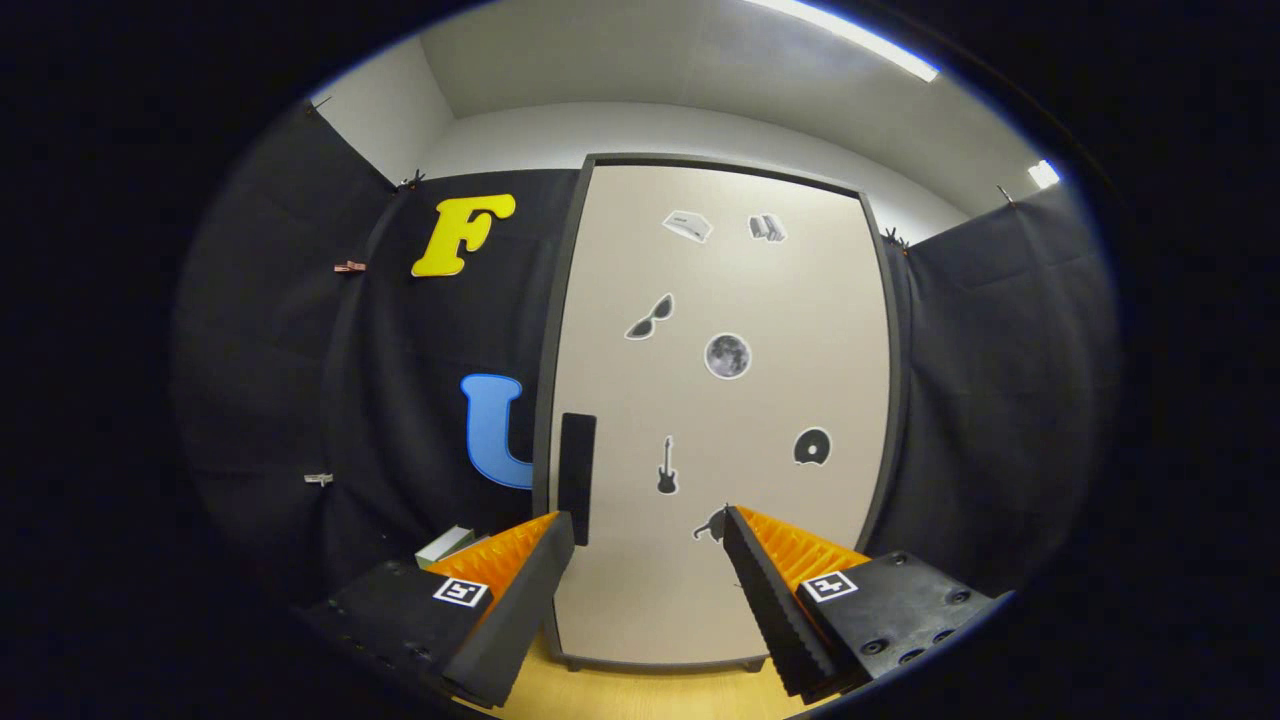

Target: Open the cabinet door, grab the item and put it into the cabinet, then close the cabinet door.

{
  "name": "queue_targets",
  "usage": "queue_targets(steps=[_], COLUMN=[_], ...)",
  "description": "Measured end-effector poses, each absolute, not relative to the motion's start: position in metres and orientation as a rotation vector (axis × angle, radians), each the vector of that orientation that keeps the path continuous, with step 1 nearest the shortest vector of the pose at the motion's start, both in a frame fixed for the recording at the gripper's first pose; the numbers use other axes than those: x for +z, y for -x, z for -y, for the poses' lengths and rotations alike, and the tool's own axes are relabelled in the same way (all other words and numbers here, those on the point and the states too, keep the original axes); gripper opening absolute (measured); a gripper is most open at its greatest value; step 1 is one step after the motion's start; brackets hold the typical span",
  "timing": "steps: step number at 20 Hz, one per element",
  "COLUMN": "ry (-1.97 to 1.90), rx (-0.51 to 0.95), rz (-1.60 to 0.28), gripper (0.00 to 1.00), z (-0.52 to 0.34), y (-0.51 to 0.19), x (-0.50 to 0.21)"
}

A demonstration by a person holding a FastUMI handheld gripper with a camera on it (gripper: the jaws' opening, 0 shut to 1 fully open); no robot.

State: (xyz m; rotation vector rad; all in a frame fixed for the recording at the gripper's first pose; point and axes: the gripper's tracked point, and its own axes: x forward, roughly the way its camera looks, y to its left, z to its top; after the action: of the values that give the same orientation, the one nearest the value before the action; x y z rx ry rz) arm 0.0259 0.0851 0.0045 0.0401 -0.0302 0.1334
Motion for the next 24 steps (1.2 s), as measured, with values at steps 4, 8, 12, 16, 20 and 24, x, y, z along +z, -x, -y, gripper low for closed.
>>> queue_targets(steps=[4, 8, 12, 16, 20, 24], ry=[-0.045, -0.037, -0.051, -0.035, -0.062, -0.063], rx=[0.175, 0.191, 0.189, 0.158, 0.141, 0.108], rz=[0.021, 0.011, 0.009, -0.012, -0.014, -0.015], gripper=[0.96, 0.96, 0.96, 0.89, 0.88, 0.49], z=[-0.116, -0.138, -0.150, -0.152, -0.155, -0.154], y=[-0.049, -0.077, -0.108, -0.133, -0.149, -0.155], x=[-0.002, -0.010, -0.022, -0.034, -0.035, -0.035])
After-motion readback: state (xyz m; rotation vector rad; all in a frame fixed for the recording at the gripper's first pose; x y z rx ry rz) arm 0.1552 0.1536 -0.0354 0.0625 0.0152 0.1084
